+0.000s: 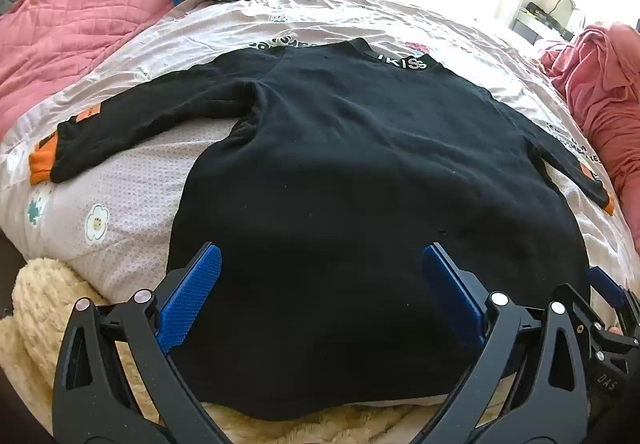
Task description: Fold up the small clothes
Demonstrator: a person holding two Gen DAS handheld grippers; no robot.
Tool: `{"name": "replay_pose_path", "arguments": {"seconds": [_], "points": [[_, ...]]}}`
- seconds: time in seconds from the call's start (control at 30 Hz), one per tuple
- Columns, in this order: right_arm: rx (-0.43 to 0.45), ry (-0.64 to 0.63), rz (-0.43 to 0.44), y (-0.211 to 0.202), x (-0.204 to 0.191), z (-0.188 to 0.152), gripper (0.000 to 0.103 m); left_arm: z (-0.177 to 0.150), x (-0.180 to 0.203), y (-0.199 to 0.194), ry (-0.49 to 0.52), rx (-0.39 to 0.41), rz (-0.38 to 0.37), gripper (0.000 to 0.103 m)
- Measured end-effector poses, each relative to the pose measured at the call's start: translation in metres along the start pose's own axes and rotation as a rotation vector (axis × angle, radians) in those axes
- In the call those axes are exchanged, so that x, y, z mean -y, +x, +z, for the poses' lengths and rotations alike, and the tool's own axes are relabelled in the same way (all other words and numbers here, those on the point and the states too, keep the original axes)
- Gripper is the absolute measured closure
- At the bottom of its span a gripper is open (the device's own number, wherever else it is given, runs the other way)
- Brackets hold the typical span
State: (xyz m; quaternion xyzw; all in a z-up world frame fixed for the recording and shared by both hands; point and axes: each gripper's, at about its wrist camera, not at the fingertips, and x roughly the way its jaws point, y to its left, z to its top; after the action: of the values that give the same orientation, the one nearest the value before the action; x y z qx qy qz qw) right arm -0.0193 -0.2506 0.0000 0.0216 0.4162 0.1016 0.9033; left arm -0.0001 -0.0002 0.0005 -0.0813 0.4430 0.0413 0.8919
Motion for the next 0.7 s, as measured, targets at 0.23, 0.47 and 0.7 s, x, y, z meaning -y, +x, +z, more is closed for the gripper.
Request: {"name": "replay_pose_path", "arguments": {"seconds": [0.23,0.47,0.7], "points": [[0.002,-0.02,-0.006,-0.001,-0.004,0.001,0.004,0.001,0.002,0.0,0.002,-0.006,0.015,0.009],[0.006,-0.035,-0.02,-0.001,-0.008,-0.001,0.004,0.0,0.002,-0.001,0.003,0.004,0.008,0.009],[0.012,-0.041,-0.016,-0.004,-0.01,-0.002,0.004,0.004,0.006,-0.007,0.005,0.006,0.004,0.009]]}}
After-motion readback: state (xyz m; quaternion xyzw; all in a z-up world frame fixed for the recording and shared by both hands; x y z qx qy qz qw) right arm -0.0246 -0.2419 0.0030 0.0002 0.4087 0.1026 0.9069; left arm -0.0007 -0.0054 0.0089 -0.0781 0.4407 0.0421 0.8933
